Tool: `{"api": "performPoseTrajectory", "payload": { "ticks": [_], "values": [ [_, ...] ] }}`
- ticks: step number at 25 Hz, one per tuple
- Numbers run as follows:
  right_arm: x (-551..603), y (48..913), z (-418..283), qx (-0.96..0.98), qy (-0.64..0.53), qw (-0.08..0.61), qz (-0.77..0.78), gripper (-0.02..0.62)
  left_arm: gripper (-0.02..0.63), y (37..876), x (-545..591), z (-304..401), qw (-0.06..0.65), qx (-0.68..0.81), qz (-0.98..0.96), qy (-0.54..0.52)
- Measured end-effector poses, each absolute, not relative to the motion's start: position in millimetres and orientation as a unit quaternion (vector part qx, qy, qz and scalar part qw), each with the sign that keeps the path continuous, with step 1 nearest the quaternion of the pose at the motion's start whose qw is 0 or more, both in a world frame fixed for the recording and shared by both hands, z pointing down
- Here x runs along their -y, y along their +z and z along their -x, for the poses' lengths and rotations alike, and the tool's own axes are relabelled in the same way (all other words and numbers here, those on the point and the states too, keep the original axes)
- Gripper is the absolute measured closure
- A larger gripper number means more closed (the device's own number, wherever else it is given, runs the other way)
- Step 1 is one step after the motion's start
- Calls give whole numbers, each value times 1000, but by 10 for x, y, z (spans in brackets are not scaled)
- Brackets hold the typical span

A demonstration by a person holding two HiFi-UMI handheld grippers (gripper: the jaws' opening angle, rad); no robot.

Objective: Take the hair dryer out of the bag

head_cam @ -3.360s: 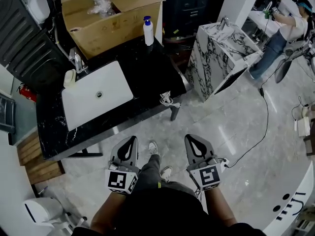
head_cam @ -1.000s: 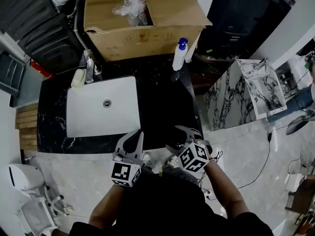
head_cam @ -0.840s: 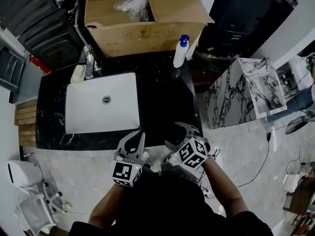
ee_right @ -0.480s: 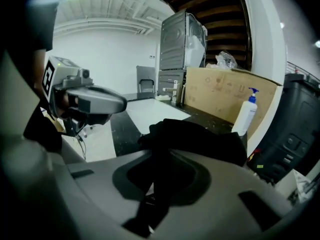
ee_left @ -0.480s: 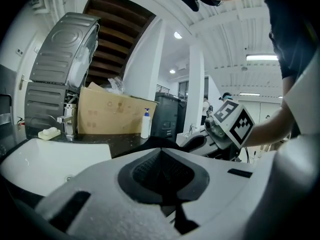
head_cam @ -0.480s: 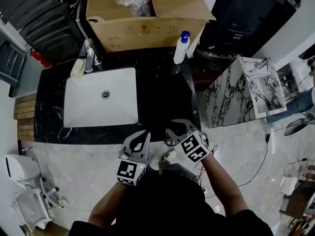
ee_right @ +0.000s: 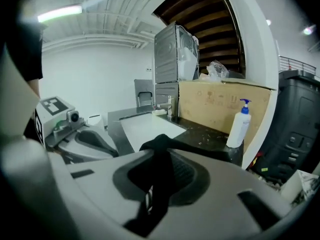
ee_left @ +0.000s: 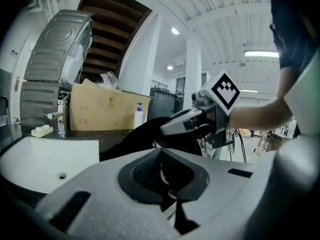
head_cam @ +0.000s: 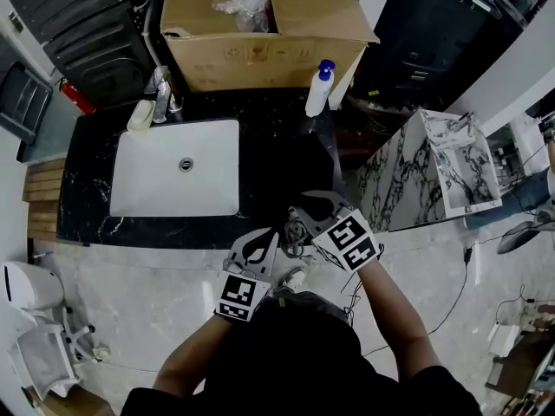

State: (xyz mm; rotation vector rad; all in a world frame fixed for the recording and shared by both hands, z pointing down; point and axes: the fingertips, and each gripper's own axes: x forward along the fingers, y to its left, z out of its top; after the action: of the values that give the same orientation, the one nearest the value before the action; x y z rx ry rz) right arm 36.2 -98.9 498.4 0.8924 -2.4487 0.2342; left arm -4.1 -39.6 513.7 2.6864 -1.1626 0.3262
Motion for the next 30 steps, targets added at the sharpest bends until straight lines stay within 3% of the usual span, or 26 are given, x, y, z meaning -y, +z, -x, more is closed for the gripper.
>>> {"api": "performPoseTrajectory", "payload": {
  "ticks": [13,15,19,23,30],
  "values": [
    [1053,4760,-391,911,89,233,-329,552,581,5375,419,-462,135,370,-906,153],
    [1049,4755,-396,911,93,230,-329,552,516,5411,484,-527,140,377,-901,162],
    [1069,4736,-396,912,96,222,-332,552,492,5531,660,-551,166,397,-885,179],
    [1098,4722,-395,912,98,218,-332,552,401,5718,790,-606,227,409,-863,193],
    [1158,4705,-447,914,95,214,-331,552,428,5748,881,-618,218,415,-856,219]
  ]
}}
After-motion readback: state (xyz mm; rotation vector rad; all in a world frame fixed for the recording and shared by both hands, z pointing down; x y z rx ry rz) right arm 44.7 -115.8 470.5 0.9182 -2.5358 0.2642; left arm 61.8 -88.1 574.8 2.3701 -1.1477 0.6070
